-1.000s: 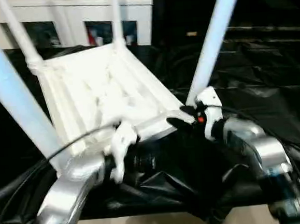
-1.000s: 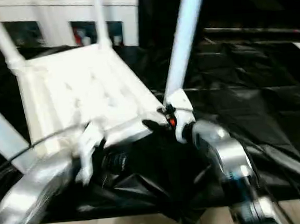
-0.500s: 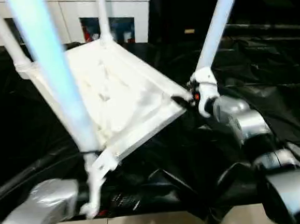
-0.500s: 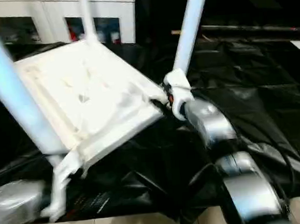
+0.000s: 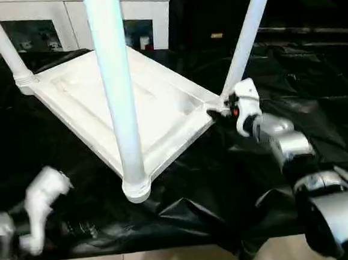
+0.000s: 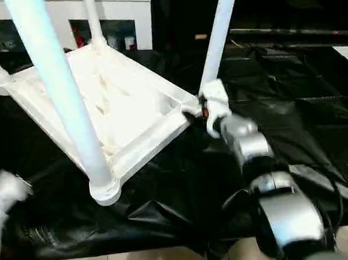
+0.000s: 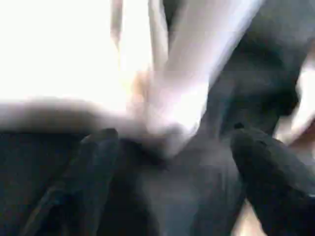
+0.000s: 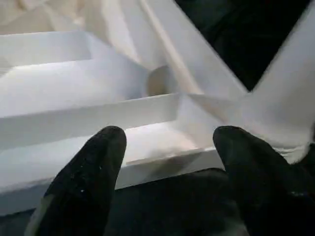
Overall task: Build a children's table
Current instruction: Rotate leg to tighten, then rotate table base
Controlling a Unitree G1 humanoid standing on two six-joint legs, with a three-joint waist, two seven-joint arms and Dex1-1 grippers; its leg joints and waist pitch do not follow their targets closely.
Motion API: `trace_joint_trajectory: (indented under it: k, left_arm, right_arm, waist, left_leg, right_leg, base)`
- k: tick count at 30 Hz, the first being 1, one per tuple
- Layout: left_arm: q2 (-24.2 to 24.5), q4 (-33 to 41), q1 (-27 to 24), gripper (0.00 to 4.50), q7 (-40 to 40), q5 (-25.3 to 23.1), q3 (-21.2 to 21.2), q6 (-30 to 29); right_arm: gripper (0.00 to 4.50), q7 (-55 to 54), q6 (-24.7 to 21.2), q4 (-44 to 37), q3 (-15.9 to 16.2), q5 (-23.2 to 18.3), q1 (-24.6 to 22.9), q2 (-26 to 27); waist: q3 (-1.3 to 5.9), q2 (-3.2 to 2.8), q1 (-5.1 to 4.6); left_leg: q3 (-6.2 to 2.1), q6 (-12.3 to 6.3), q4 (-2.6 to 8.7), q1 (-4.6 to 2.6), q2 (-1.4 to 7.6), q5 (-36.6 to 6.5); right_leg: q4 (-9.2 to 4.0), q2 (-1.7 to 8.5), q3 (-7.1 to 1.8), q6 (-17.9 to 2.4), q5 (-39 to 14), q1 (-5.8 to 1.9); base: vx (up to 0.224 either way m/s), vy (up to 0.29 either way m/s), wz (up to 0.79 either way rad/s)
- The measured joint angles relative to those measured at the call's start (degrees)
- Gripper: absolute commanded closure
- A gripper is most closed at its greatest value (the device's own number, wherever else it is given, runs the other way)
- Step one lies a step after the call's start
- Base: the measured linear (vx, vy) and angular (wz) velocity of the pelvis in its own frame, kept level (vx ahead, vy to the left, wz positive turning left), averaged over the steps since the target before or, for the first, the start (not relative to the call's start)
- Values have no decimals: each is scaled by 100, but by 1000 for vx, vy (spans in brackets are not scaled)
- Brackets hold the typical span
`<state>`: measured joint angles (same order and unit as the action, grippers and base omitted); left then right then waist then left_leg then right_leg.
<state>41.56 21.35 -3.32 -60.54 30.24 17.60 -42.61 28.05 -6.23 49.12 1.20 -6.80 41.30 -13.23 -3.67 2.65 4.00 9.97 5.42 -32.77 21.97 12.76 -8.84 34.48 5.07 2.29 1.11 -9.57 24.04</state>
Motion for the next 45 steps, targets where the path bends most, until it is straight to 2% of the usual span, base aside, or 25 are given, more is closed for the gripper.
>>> trace_joint_trajectory:
  k: [2,3,7,9,12,14,17,21,24,30,35,42,45]
  left_arm:
    - [-292,36,284,11,96,250,-29,75]
    - [-441,34,395,3,157,348,-65,121]
    - [-761,-16,605,0,268,495,-201,160]
    - [-989,-40,840,0,280,606,-359,159]
    - [-1208,-74,1128,0,371,629,-578,168]
    - [-1518,-169,1382,0,468,635,-798,221]
    - [-1987,-305,1792,0,558,671,-1164,299]
    - [-2317,-465,2185,0,590,686,-1564,404]
    - [-2596,-741,2452,0,599,483,-1886,536]
    - [-2969,-1273,2818,0,713,9,-2442,956]
    - [-3390,-1854,3131,0,755,-337,-2764,1318]
    - [-3888,-2710,3599,0,1100,-889,-3173,1970]
    - [-3920,-2976,3746,0,1334,-1200,-3268,2237]
  right_arm:
    - [83,-27,-118,-418,20,-30,-337,12]
    - [66,-72,-205,-598,31,-30,-521,12]
    - [41,-336,-395,-906,-63,-25,-864,-62]
    - [11,-536,-489,-1091,-118,8,-992,-68]
    - [0,-703,-618,-1177,-136,51,-1026,-35]
    - [0,-807,-666,-1168,-127,99,-1010,-13]
    - [0,-840,-670,-875,31,243,-761,206]
    - [0,-930,-557,-210,246,489,-327,342]
    - [0,-1011,-460,262,284,592,-76,433]
    - [0,-1031,-331,709,320,721,51,592]
    - [0,-1030,-190,980,339,853,172,623]
    - [0,-1059,-48,1202,340,923,317,713]
    - [0,-1090,34,1254,336,923,329,756]
  waist:
    - [3,3,10]
    - [4,5,5]
    - [6,8,-34]
    - [8,11,-44]
    - [10,14,-62]
    - [14,21,-61]
    - [20,29,-63]
    - [21,31,-61]
    - [25,38,-79]
    - [38,58,-97]
    - [59,96,-122]
    - [61,98,-194]
    - [61,98,-202]
  left_leg:
    - [1,0,-11,-5,-1,0]
    - [1,0,-25,-6,-1,0]
    - [-5,1,-49,-19,3,1]
    - [-7,1,-57,-29,3,1]
    - [-12,1,-81,-32,3,1]
    - [-12,1,-87,-27,3,1]
    - [-15,1,-101,-14,4,1]
    - [-14,0,-103,4,3,0]
    - [-13,-2,-100,6,4,-1]
    - [-13,-1,-108,0,8,0]
    - [-13,-1,-118,-1,7,0]
    - [-12,-2,-117,0,9,0]
    - [-14,-2,-115,0,13,0]
  right_leg:
    - [10,2,-4,-3,2,-4]
    - [26,4,-6,-3,2,-2]
    - [64,2,-7,-4,3,-2]
    - [71,1,-8,12,-5,-6]
    - [89,1,-9,14,-1,-6]
    - [88,2,-10,14,0,-7]
    - [89,2,-9,10,5,-2]
    - [78,4,-6,-13,19,2]
    - [76,4,-6,-13,18,3]
    - [82,3,-4,-14,20,-2]
    - [80,4,-6,-22,26,-5]
    - [81,3,-5,-25,29,-3]
    - [82,2,2,-24,28,-2]
  base:
    - [0,0,0]
    - [0,0,0]
    - [0,0,0]
    - [0,0,0]
    - [0,0,0]
    - [0,0,0]
    - [0,0,0]
    - [0,0,0]
    - [0,0,0]
    - [0,0,0]
    - [0,0,0]
    - [0,0,0]
    - [0,0,0]
